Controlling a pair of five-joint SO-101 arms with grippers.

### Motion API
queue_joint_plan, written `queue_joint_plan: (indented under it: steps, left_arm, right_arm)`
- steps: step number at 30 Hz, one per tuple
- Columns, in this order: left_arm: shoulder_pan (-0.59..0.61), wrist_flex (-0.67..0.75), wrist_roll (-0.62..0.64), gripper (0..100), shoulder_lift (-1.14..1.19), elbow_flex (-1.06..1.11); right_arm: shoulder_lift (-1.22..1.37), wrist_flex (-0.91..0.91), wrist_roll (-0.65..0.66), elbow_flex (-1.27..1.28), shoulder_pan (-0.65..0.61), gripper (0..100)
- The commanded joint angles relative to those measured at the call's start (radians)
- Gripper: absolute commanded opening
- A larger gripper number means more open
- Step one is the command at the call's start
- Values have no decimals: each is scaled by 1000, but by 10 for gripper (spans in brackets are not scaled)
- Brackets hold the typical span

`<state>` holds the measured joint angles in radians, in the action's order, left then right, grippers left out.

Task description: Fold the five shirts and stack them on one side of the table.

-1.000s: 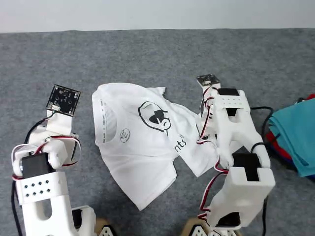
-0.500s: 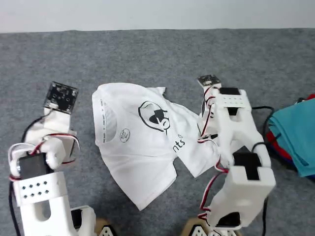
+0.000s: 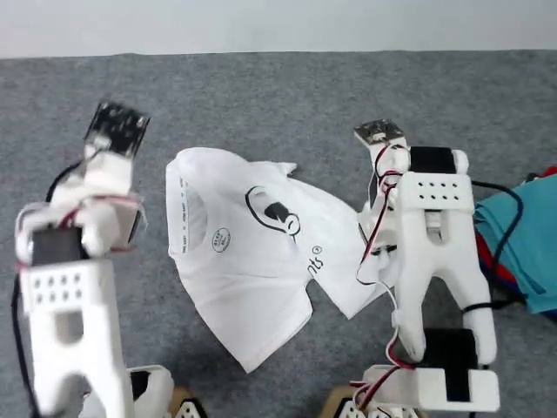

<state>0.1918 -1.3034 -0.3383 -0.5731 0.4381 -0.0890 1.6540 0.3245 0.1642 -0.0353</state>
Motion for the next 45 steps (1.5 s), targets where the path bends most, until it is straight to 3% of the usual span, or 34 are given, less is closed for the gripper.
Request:
queue_joint_plan:
  steps: [1, 11, 22, 28, 35, 45]
  left_arm:
    - [-38, -8, 6, 6, 190, -153]
    - [-107, -17, 2, 106, 813, -619]
    - [-219, -315, 5, 203, 1327, -1408]
    - [-229, -385, 6, 204, 1524, -1767]
    - [-233, -377, 57, 228, 1694, -1926]
    - [-245, -445, 63, 210, 1807, -1931]
  right_arm:
    - [-54, 38, 9, 9, 7, 9]
    - [-54, 81, 80, 132, 35, 9]
    - [-54, 110, 80, 137, 71, 9]
    - [-54, 116, 78, 138, 71, 9]
    - [-54, 124, 77, 138, 71, 9]
    - [-54, 130, 78, 138, 71, 9]
